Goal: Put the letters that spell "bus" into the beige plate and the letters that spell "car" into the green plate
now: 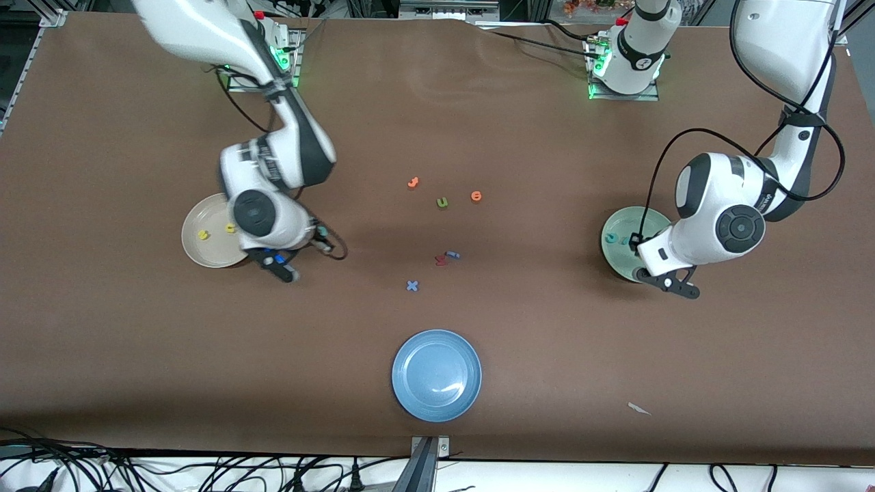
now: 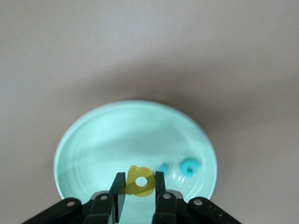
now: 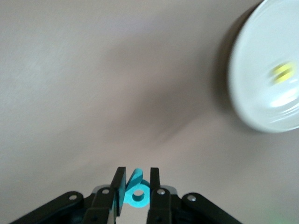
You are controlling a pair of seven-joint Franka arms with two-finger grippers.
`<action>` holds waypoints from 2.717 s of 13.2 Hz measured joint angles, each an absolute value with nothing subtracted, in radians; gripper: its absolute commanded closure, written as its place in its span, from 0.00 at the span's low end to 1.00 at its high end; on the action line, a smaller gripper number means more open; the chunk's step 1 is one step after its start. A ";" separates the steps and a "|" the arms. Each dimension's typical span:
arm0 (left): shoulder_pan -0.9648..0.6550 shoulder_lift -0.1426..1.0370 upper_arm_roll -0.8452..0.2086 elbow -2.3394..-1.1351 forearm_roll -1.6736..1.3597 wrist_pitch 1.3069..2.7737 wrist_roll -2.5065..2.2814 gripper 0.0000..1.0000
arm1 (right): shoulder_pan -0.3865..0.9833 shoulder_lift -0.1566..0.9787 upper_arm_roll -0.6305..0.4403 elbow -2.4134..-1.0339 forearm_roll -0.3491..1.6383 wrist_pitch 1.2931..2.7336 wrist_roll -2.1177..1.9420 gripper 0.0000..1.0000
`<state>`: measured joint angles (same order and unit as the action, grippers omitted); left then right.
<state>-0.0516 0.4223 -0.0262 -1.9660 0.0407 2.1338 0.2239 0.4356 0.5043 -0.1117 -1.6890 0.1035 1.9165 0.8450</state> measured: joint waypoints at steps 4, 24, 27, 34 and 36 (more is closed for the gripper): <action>-0.037 0.405 -0.026 -2.023 0.041 2.161 0.224 0.00 | 0.370 0.492 -0.311 -1.705 0.104 1.787 0.404 0.97; 0.002 -0.139 0.018 -1.616 0.041 1.452 0.224 0.00 | 0.303 0.436 -0.462 -1.564 0.168 1.630 0.073 0.01; 0.002 -0.016 0.030 -1.480 0.034 1.399 0.222 0.00 | 0.302 0.410 -0.482 -1.395 0.167 1.570 0.023 0.01; -0.004 0.036 0.023 -1.445 0.033 1.371 0.181 0.00 | 0.301 0.264 -0.494 -1.311 0.163 1.539 0.001 0.00; -0.003 0.036 0.024 -1.444 0.033 1.365 0.180 0.00 | 0.290 0.237 -0.484 -1.310 0.134 1.540 -0.001 0.00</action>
<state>-0.0025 0.0357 0.0239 -1.4444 0.0325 1.3645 0.1797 0.2899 0.2366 -0.4841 -1.3103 0.1337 1.5403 -0.0010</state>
